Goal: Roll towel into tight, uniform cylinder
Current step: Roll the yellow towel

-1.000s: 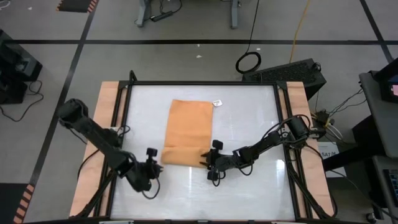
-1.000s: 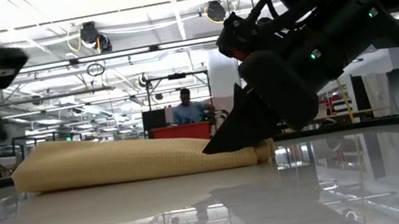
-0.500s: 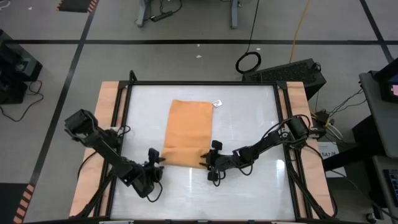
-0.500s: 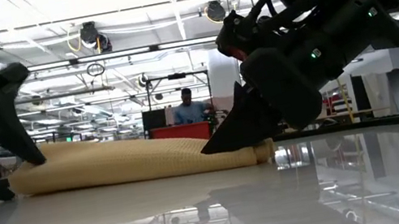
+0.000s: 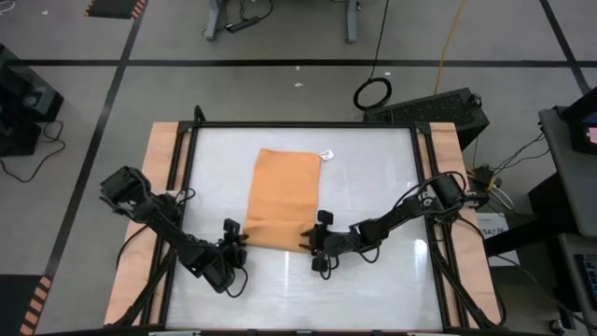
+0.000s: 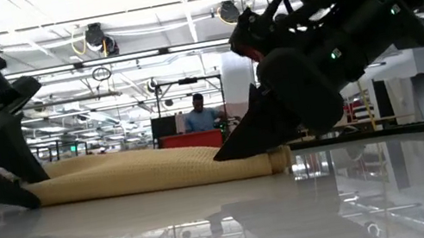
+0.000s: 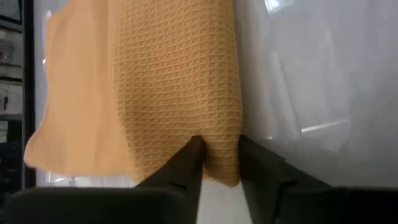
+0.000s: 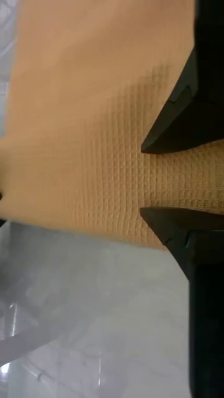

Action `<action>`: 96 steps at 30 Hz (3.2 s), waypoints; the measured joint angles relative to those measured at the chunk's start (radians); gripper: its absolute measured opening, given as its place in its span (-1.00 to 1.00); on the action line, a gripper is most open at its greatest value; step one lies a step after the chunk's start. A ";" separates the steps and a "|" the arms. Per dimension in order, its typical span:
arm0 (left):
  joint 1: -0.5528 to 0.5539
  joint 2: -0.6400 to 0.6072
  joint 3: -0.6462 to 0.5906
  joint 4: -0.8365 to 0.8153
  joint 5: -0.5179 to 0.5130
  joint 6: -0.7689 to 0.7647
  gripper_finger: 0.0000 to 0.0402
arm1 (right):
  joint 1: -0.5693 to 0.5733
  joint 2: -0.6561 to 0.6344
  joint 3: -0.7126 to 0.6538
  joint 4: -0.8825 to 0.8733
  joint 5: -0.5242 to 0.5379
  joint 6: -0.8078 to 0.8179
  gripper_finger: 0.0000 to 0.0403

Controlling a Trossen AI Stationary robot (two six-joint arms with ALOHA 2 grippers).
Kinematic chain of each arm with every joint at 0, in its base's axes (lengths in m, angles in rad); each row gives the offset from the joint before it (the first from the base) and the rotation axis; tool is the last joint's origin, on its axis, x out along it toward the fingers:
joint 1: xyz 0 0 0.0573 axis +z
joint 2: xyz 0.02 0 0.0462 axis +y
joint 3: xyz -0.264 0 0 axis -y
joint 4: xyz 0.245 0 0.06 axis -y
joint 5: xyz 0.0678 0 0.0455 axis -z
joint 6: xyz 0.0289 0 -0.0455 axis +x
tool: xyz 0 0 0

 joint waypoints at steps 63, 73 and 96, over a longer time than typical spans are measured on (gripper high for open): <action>0.053 -0.061 0.076 0.046 0.234 -0.027 -0.84 | 0.071 -0.151 -0.001 -0.288 -0.106 -0.175 -0.96; 0.053 -0.247 0.088 0.049 0.399 -0.103 -0.84 | 0.071 -0.289 0.000 -0.347 -0.356 -0.079 -0.98; 0.344 -0.309 -0.026 0.066 0.457 -0.102 -0.84 | -0.054 -0.240 0.000 -0.407 -0.359 0.018 -0.98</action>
